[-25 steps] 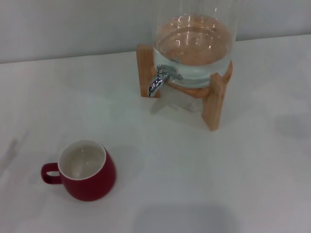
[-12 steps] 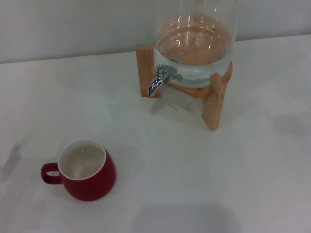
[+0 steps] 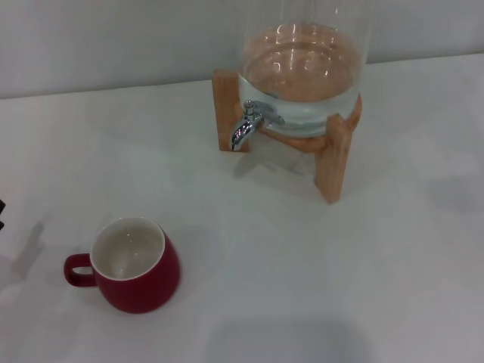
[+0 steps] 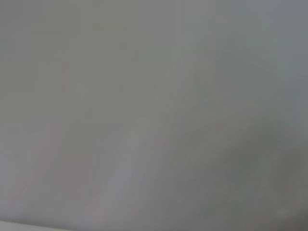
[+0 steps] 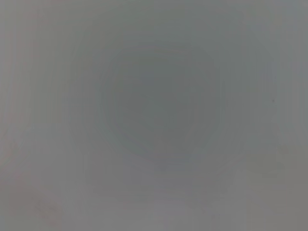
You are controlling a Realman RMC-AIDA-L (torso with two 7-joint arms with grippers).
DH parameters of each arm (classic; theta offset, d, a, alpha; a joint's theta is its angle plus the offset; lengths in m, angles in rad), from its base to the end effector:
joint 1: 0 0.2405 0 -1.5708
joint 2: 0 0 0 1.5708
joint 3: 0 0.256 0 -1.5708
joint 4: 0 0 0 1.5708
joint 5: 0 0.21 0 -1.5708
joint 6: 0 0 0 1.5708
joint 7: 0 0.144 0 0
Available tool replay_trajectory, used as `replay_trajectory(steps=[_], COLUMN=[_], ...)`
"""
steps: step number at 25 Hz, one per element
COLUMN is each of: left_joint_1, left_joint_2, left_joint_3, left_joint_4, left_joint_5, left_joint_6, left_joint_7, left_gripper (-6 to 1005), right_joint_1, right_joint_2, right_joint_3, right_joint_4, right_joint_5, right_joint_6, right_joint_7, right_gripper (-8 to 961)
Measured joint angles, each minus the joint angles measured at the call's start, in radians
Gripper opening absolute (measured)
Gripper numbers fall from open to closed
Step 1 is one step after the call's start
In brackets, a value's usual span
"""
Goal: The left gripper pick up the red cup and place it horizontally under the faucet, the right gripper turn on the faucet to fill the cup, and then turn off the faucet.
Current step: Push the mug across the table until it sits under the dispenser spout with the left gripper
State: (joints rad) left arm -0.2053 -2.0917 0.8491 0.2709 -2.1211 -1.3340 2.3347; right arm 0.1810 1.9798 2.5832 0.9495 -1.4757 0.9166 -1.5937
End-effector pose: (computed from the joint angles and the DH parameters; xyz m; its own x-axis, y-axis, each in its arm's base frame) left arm -0.3634 0.2603 0.0061 0.5060 0.1126 0.8551 0.8270 -0.3449 -0.4440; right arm 0.3972 0.3045 0.2112 0.5781 -0.1288 -0.8058 -0.8089 0.0395 -0.5866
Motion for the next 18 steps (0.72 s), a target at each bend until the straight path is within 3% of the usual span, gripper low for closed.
replay_trajectory(steps=[18], left_joint_1=[0.008], left_joint_2=[0.001], left_joint_3=[0.002], left_joint_4=[-0.123], left_joint_5=[0.007], left_joint_6=[-0.072], left_joint_7=[0.093], left_gripper=[837], right_joint_1=[0.013], right_joint_2=[-0.003], right_joint_3=[0.000], right_joint_4=[-0.002], right_joint_5=[-0.004], right_joint_6=[-0.014], right_joint_7=[0.001], right_gripper=[721])
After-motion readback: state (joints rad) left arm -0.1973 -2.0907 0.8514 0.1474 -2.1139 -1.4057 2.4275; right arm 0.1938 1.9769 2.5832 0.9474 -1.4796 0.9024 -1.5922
